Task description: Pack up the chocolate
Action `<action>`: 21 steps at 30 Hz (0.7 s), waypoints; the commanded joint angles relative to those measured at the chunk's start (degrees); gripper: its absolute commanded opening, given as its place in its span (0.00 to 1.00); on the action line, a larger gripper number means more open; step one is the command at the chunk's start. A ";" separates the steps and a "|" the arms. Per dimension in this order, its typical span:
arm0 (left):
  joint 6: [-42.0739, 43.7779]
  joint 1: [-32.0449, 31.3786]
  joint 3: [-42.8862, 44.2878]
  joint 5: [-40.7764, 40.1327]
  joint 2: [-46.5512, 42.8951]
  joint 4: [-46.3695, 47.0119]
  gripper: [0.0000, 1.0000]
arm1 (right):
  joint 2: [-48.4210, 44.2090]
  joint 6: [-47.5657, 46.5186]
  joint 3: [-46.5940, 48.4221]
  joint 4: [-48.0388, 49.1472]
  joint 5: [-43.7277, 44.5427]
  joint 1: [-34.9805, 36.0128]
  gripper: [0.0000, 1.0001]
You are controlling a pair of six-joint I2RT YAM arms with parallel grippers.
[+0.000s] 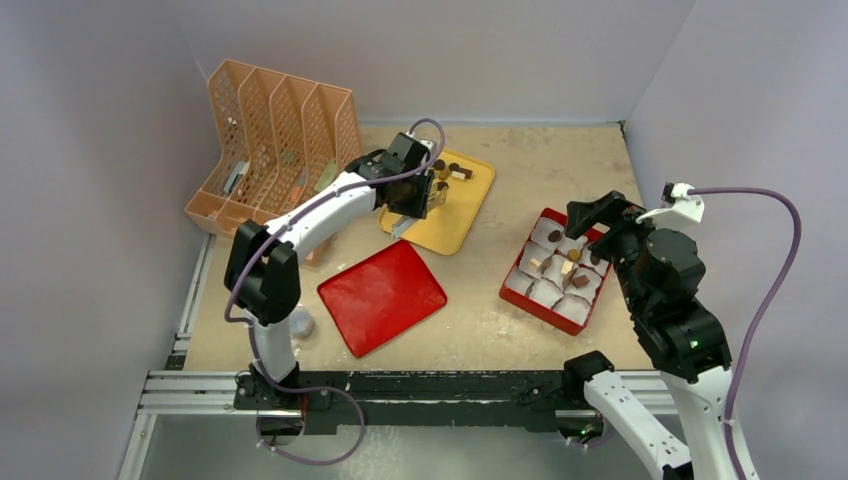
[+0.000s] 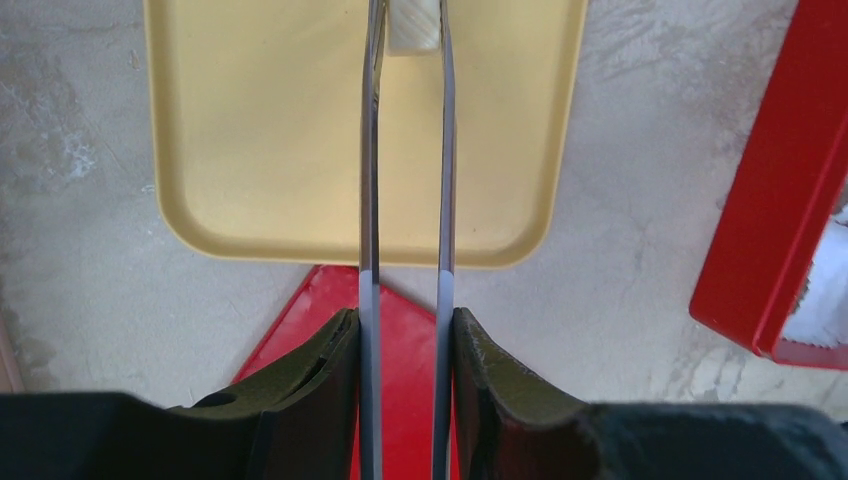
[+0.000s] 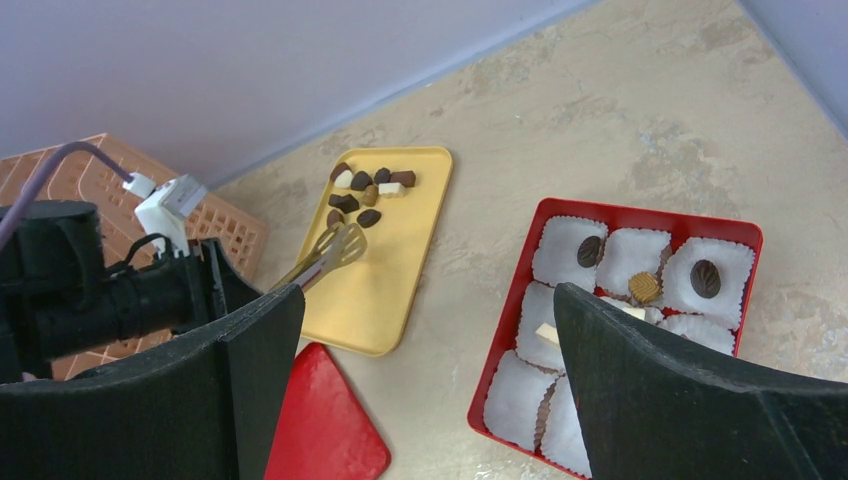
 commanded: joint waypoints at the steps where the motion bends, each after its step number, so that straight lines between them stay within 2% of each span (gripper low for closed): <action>1: -0.42 0.31 -1.75 3.55 -6.33 1.80 0.22 | 0.46 -0.63 1.39 1.98 1.18 0.13 0.96; 5: 0.04 0.27 -2.26 4.18 -7.66 0.51 0.21 | 0.46 -0.59 1.62 1.95 1.25 0.13 0.96; 16: 0.50 -0.68 -3.50 17.10 -11.39 3.27 0.21 | 1.42 -0.41 2.59 2.66 1.13 0.19 0.96; 21: 1.62 -5.04 -2.56 20.02 -11.80 3.29 0.22 | 1.61 -0.03 2.55 2.87 1.14 0.16 0.96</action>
